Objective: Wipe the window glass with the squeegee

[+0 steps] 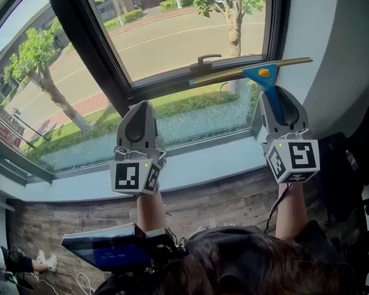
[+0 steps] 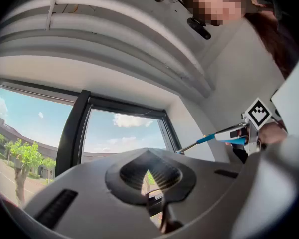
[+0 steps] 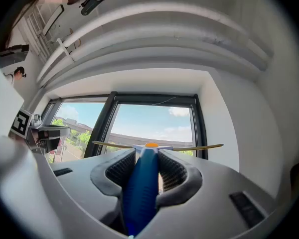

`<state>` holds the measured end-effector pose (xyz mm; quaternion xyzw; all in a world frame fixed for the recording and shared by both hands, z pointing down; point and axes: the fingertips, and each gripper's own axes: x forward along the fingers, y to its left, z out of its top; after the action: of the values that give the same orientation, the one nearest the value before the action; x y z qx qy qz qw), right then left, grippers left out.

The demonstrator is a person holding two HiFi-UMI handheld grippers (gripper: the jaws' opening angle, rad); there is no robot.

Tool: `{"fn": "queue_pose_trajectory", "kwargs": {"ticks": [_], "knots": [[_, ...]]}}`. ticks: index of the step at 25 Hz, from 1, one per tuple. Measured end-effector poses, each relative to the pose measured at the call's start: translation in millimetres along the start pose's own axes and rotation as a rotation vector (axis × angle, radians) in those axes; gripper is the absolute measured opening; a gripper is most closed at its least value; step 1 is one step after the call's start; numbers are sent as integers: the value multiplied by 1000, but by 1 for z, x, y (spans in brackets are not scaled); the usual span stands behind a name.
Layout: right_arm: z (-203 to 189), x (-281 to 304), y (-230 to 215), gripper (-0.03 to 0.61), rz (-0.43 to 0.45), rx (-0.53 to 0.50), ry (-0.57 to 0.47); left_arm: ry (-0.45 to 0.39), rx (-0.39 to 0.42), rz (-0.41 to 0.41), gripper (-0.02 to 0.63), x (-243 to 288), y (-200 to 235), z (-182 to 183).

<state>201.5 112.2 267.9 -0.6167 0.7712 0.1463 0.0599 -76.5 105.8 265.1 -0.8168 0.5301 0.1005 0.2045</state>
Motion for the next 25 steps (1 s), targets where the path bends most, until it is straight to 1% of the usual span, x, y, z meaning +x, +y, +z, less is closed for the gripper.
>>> {"fn": "queue_pose_trajectory", "kwargs": {"ticks": [3, 7, 10, 12, 14, 17, 19, 25], "knots": [[-1, -5, -1, 143, -10, 2, 10, -10, -21, 0, 2, -2, 2, 3], [-2, -3, -1, 143, -15, 4, 9, -4, -18, 2, 2, -1, 2, 1], [-2, 0, 1, 143, -15, 9, 9, 31, 48, 0, 2, 1, 0, -1], [-5, 1, 2, 143, -15, 9, 14, 26, 65, -22, 2, 3, -6, 2], [-6, 2, 4, 143, -15, 10, 20, 23, 49, -29, 2, 2, -6, 1], [-5, 4, 5, 143, -18, 21, 20, 40, 10, -5, 2, -2, 5, -7], [-3, 5, 4, 143, -23, 37, 18, 33, -12, 4, 2, -2, 9, -7], [-1, 13, 7, 143, -33, 57, 3, 28, -17, 3, 2, -1, 18, -10]]}}
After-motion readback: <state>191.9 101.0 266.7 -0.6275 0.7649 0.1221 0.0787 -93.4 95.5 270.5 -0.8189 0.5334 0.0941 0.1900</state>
